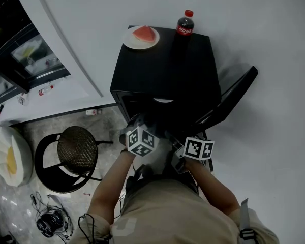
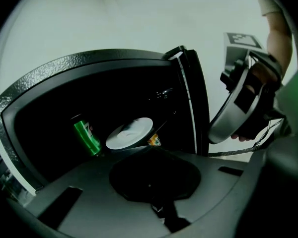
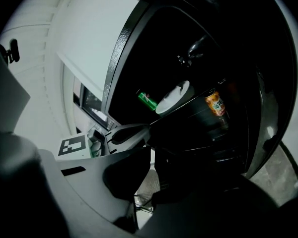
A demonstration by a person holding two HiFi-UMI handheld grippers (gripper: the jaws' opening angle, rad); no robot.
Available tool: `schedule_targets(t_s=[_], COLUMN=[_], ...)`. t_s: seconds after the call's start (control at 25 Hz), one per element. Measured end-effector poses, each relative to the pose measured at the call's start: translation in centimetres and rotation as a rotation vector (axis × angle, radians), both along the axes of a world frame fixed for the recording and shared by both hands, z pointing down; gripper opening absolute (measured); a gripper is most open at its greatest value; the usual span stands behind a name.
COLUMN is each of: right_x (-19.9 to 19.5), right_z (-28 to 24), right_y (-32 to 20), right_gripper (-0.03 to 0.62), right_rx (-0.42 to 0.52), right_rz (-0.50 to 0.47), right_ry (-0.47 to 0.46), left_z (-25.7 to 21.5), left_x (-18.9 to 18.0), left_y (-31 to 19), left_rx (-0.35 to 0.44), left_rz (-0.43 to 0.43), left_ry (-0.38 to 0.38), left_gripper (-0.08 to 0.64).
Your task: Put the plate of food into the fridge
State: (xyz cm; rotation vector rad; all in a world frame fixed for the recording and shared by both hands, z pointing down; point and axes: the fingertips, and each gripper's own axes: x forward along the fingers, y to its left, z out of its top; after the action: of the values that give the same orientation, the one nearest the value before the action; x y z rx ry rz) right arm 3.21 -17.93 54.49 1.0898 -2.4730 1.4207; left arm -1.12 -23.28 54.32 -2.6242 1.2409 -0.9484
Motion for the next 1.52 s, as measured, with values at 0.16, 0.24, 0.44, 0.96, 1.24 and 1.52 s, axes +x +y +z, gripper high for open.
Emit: schedule_targets(t_s=[0.16,0.24,0.44,0.96,1.24,1.52], right_x=[-0.7,-1.0,-1.8,-3.1,-3.4,-3.3], right_z=[0.0,-0.2,-0.8,-2.7,-3.8,-4.1], right_y=[0.8,1.2,1.5,3.3,4.7,6.3], right_gripper=[0.035,0.035,0.035,0.035,0.035,0.035], right_rx=[0.02,0.034,0.077,0.18,0.283,0.332], right_rz=[-0.039,-0.054,-0.075,-0.112,-0.121,-0.114], right_ry=[0.037,0.047,0.082,0.142,0.225,0.272], left_z=[0.5,0.8,-0.1,-2.7,-4.3,-4.6], left_x=[-0.7,-1.1,-1.8,-3.9,-4.8,-4.9], left_y=[1.3,2.1,3.3,6.7,8.1,9.8], left_rx=[-0.064,-0.102,-0.095,-0.09,-0.037,-0.024], left_rz=[0.009,0.01,-0.006,-0.066,-0.097,-0.1], left_ry=[0.031,0.038,0.109,0.233,0.282,0.305], left_gripper=[0.011,0.011,0.011,0.011,0.011,0.011])
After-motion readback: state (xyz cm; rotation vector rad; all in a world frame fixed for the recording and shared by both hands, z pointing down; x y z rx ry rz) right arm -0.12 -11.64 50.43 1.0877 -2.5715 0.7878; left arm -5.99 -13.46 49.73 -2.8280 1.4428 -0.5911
